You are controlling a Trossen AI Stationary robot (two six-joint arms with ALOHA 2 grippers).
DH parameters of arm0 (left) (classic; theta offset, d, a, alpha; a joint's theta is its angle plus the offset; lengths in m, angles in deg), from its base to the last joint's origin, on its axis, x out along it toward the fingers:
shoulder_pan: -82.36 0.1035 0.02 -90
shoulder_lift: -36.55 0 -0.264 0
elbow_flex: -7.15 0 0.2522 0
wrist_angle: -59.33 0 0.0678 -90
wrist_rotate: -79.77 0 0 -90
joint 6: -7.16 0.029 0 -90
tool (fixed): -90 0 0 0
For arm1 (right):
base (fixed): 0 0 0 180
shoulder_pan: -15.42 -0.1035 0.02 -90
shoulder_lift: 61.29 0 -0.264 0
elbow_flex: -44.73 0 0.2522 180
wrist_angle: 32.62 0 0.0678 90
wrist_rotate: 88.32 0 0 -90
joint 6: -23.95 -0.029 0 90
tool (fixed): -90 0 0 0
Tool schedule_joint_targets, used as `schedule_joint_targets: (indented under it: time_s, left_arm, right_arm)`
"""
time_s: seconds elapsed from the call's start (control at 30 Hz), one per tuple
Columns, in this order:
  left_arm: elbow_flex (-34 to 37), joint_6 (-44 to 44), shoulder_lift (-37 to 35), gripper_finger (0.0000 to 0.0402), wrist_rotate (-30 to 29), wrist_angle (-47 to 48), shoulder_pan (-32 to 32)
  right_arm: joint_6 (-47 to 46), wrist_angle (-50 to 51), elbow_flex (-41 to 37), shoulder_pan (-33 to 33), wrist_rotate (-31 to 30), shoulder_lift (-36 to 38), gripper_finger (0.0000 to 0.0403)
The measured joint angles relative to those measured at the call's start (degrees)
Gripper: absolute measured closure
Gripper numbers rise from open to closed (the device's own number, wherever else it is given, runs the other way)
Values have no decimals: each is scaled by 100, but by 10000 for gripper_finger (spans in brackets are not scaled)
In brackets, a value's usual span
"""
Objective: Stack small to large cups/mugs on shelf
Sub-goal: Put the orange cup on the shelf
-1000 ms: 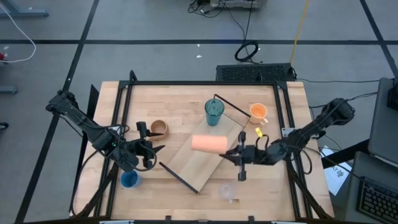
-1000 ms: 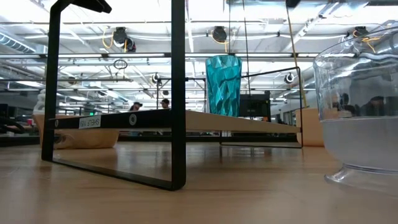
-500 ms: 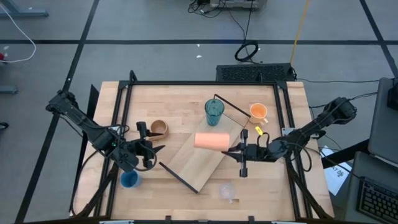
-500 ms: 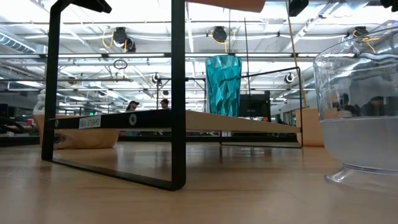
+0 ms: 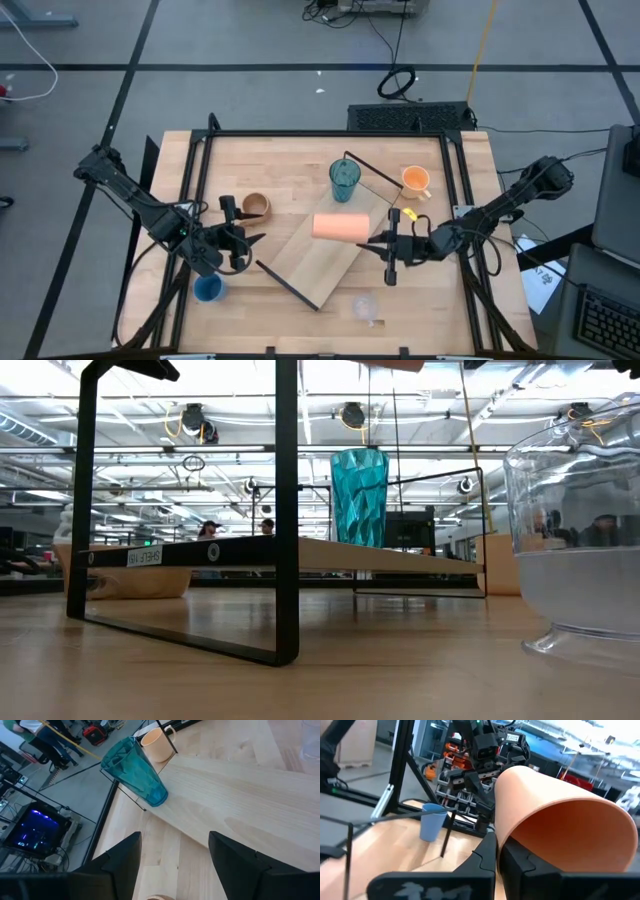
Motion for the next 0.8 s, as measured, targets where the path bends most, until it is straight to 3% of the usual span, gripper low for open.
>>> schedule_joint_targets:
  time_s: [0.43, 0.8]
  left_arm:
    - [0, -24, -2, 167, 2, 2, -2]
    - [0, -37, 0, 167, 2, 2, -2]
  right_arm:
    - [1008, 24, 2, -11, -9, -2, 403]
    - [892, 24, 4, -13, -11, -2, 403]
